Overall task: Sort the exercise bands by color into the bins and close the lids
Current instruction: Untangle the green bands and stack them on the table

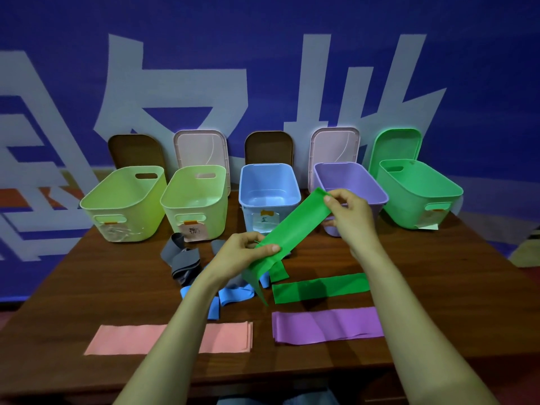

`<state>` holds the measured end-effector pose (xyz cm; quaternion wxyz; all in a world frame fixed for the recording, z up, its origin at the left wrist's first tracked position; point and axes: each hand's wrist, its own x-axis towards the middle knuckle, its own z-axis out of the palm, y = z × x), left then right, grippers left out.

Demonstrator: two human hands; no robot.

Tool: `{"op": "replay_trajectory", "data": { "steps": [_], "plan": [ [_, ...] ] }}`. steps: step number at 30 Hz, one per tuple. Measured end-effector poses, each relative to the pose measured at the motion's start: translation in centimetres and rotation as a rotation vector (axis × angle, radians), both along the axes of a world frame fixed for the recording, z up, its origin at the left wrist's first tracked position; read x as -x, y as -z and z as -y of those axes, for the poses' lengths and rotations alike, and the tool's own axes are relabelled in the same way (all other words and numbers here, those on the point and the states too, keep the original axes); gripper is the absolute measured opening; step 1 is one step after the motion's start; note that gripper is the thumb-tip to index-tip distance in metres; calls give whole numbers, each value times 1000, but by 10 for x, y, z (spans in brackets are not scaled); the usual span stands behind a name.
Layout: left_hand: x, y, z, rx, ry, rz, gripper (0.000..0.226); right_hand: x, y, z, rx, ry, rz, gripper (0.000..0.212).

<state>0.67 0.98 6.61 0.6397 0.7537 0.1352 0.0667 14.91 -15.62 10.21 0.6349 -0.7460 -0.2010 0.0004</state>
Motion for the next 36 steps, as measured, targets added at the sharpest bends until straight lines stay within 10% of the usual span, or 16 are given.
{"op": "replay_trajectory", "data": {
  "steps": [14, 19, 24, 36],
  "plan": [
    [11, 13, -25, -27, 12, -107, 11, -25, 17, 16, 36, 162, -111, 16],
    [1, 31, -31, -485, -143, -173, 12, -27, 21, 17, 237, 293, 51, 16],
    [-5, 48, -37, -823, -420, -175, 11, -22, 20, 19, -22, 205, -13, 17],
    [0, 71, -34, -753, -685, 5, 9, -23, 32, 18, -99, 194, -174, 20]
  ]
}}
